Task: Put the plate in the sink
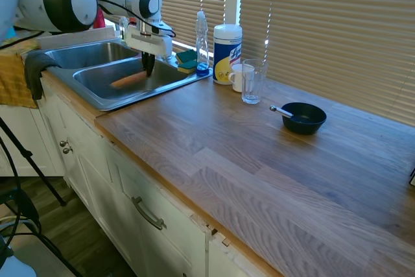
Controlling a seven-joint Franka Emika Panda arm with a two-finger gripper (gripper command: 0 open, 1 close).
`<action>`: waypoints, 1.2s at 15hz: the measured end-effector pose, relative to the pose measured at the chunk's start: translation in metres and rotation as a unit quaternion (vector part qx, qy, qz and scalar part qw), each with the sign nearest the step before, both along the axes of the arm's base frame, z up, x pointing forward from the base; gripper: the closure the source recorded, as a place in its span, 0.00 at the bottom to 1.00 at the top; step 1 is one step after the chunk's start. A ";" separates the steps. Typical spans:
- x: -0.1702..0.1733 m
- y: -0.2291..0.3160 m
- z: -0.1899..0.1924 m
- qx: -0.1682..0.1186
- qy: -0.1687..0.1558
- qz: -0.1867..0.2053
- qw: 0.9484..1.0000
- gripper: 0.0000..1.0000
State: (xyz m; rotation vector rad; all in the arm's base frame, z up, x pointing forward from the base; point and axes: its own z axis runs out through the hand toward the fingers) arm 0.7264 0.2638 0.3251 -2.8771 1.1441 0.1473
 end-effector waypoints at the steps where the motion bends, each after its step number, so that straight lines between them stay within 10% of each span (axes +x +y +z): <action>1: 0.004 0.001 -0.009 -0.001 0.004 0.000 1.000 1.00; 2: 0.008 0.002 -0.018 -0.001 0.009 0.000 1.000 1.00; 3: 0.011 0.003 -0.027 -0.002 0.013 0.000 1.000 0.00; 18: 0.017 0.010 0.024 0.003 -0.003 0.001 1.000 0.00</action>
